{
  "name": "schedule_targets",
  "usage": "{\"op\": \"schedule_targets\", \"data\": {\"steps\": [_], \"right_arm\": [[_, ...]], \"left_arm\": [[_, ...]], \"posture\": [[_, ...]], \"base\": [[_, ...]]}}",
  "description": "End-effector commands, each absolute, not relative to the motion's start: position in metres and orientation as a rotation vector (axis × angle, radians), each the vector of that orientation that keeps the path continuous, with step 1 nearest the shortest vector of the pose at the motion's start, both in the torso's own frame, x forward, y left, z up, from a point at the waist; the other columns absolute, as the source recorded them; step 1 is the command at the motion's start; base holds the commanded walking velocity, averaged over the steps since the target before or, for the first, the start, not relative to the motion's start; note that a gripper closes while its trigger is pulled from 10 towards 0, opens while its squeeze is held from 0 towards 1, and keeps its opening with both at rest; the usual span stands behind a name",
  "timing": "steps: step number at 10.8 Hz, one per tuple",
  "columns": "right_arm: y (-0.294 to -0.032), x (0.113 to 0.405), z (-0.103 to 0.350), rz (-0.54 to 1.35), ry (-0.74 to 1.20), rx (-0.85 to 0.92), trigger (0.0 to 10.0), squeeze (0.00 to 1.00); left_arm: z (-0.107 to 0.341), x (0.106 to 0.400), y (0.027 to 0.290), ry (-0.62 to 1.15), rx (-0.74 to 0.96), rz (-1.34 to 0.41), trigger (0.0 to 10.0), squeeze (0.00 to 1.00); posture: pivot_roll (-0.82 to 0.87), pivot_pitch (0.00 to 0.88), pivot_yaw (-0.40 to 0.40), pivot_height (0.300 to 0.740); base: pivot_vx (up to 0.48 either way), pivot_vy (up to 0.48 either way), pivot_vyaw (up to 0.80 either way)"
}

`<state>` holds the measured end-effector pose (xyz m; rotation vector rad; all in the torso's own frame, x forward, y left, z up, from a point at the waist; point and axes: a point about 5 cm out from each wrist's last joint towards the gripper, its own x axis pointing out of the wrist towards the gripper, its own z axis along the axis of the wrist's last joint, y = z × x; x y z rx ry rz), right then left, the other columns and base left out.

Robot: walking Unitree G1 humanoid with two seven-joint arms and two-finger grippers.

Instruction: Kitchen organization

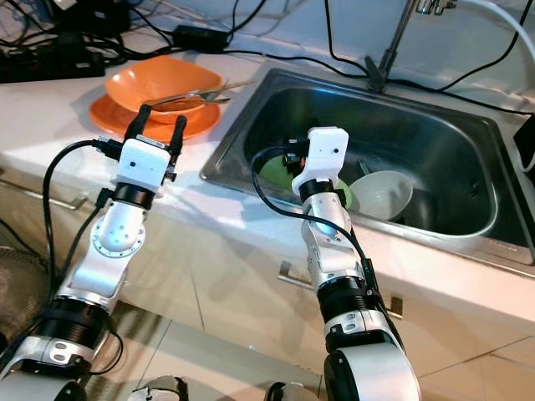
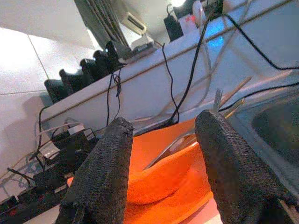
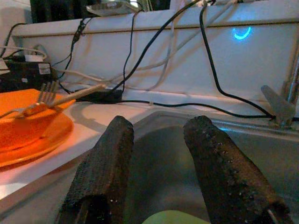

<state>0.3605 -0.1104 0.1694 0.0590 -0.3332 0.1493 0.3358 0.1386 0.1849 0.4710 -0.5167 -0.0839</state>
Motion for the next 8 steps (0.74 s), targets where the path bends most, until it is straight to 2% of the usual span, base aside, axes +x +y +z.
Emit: {"op": "schedule_targets", "data": {"steps": [1, 8], "right_arm": [[-0.113, 0.360, 0.169, 0.148, -0.326, 0.053, 10.0, 0.00], [-0.108, 0.343, 0.162, 0.181, -0.298, 0.059, 10.0, 0.00]], "left_arm": [[0.192, 0.337, 0.139, -0.531, 0.483, -0.082, 10.0, 0.00], [0.194, 0.313, 0.129, -0.539, 0.472, -0.074, 10.0, 0.00]], "posture": [[0.13, 0.107, -0.055, 0.740], [0.10, 0.197, -0.088, 0.740]], "base": [[0.000, 0.000, 0.00], [0.000, 0.000, 0.00]]}}
